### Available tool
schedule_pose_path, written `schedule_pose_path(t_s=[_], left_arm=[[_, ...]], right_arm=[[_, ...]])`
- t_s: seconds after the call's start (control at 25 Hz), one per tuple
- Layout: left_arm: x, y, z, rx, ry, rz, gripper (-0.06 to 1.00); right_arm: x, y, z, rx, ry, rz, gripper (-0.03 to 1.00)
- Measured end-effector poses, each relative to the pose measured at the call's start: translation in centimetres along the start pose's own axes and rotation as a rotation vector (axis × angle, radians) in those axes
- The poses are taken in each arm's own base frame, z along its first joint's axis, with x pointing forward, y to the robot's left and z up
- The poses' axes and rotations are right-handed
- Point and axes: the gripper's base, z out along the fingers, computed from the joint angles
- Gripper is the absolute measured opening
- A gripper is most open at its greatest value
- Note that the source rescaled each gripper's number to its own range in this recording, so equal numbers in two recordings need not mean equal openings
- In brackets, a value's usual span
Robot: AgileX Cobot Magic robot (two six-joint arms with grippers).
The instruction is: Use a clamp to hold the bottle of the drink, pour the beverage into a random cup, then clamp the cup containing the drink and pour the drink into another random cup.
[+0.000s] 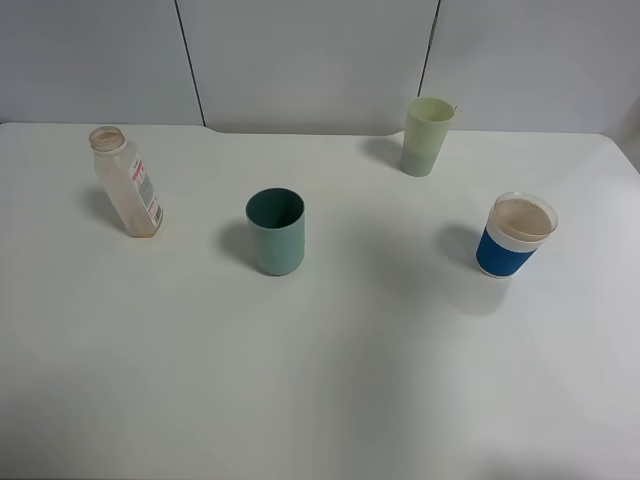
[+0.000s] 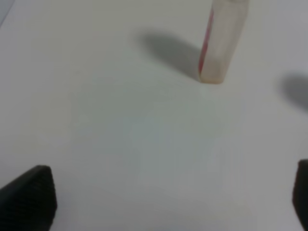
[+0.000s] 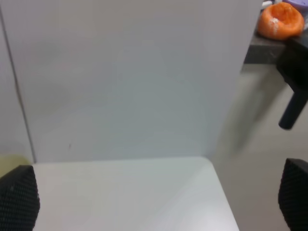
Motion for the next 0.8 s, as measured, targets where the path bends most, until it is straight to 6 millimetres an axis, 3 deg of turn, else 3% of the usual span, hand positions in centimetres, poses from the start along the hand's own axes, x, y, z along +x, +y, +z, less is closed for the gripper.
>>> schedule_pose_path(t_s=[0.36, 0.56, 0.8], left_arm=[[0.0, 0.0, 0.0, 0.0, 0.0, 0.0, 1.0], [0.0, 0.0, 0.0, 0.0, 0.0, 0.0, 1.0], [0.0, 0.0, 0.0, 0.0, 0.0, 0.0, 1.0]], right_arm=[[1.3, 0.2, -8.1, 0.031, -0.068, 0.004, 1.0], [2.3, 0.4, -10.9, 0.027, -0.092, 0.024, 1.0], [5.2, 0.9, -13.2, -0.006, -0.049, 0.033, 1.0]])
